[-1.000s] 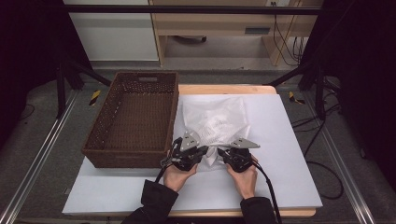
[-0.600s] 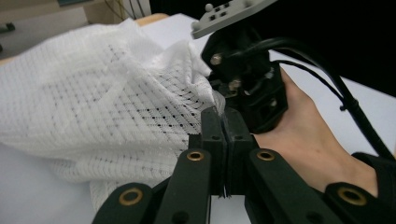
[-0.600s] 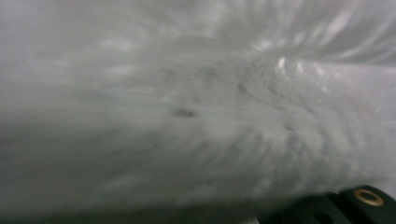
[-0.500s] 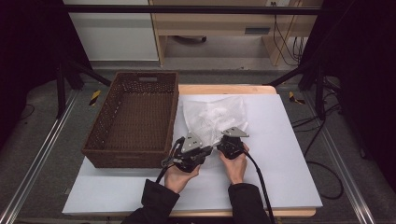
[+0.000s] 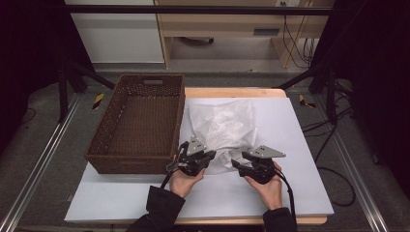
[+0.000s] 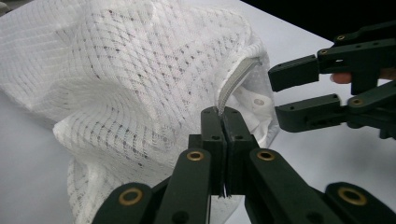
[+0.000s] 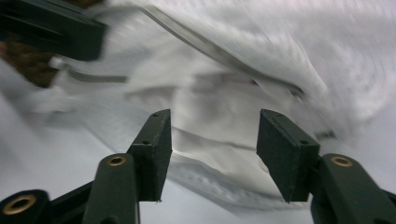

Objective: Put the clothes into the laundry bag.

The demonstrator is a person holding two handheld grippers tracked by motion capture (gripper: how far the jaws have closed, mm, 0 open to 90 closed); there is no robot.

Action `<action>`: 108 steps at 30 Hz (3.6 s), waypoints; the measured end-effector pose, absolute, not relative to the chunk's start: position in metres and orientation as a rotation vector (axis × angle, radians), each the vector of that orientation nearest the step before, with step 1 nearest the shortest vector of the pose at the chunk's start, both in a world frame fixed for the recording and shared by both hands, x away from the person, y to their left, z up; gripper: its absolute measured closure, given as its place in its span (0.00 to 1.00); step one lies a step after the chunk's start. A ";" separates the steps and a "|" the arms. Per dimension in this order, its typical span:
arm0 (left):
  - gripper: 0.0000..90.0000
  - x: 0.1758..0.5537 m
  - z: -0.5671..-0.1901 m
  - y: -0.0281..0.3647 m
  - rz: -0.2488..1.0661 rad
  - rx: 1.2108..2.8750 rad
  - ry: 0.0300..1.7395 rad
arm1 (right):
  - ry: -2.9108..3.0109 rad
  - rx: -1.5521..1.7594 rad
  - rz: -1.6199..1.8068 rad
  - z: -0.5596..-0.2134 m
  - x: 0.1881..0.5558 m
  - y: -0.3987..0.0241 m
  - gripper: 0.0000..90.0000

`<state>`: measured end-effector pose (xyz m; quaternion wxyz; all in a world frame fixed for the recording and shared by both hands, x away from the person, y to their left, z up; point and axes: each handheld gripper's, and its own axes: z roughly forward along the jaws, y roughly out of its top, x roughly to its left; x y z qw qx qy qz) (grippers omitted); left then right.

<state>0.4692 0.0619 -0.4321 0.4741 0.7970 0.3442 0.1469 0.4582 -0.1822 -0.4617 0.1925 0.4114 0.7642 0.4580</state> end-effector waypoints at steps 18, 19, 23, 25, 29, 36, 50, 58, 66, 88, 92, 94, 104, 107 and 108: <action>0.99 0.470 -0.432 0.065 0.376 1.934 0.848 | 2.150 1.228 1.219 -0.473 0.476 -0.170 0.77; 0.99 0.470 -0.432 0.065 0.377 1.930 0.849 | 2.127 1.221 1.241 -0.473 0.477 -0.165 0.56; 0.99 0.469 -0.432 0.064 0.381 1.931 0.847 | 2.186 1.180 1.104 -0.487 0.481 -0.149 0.51; 0.99 0.469 -0.432 0.065 0.382 1.930 0.846 | 2.164 1.177 1.049 -0.487 0.481 -0.149 0.74; 0.99 0.470 -0.432 0.065 0.381 1.933 0.847 | 2.133 1.308 1.086 -0.482 0.486 -0.162 1.00; 0.99 0.470 -0.431 0.065 0.384 1.929 0.844 | 2.143 1.213 1.209 -0.473 0.477 -0.159 1.00; 0.99 0.470 -0.429 0.066 0.392 1.925 0.845 | 2.155 1.208 1.020 -0.485 0.487 -0.145 0.89; 0.99 0.468 -0.424 0.065 0.368 1.913 0.834 | 2.105 1.162 1.329 -0.467 0.477 -0.155 0.93; 0.99 0.449 -0.395 0.064 0.402 1.864 0.742 | 1.967 1.182 1.411 -0.466 0.504 -0.133 0.93; 0.99 0.469 -0.436 0.064 0.373 1.929 0.854 | 2.041 1.182 1.250 -0.464 0.459 -0.211 0.53; 0.99 0.468 -0.435 0.066 0.377 1.927 0.852 | 2.074 1.279 1.074 -0.482 0.472 -0.217 0.56; 0.99 0.468 -0.435 0.066 0.373 1.926 0.852 | 2.104 1.280 1.007 -0.488 0.475 -0.214 0.63; 0.99 0.465 -0.423 0.072 0.374 1.894 0.842 | 2.110 1.285 1.133 -0.469 0.454 -0.218 1.00; 0.99 0.461 -0.414 0.069 0.372 1.885 0.817 | 2.081 1.279 1.155 -0.456 0.438 -0.232 1.00; 0.99 0.460 -0.412 0.066 0.375 1.888 0.806 | 2.066 1.297 1.147 -0.454 0.435 -0.237 1.00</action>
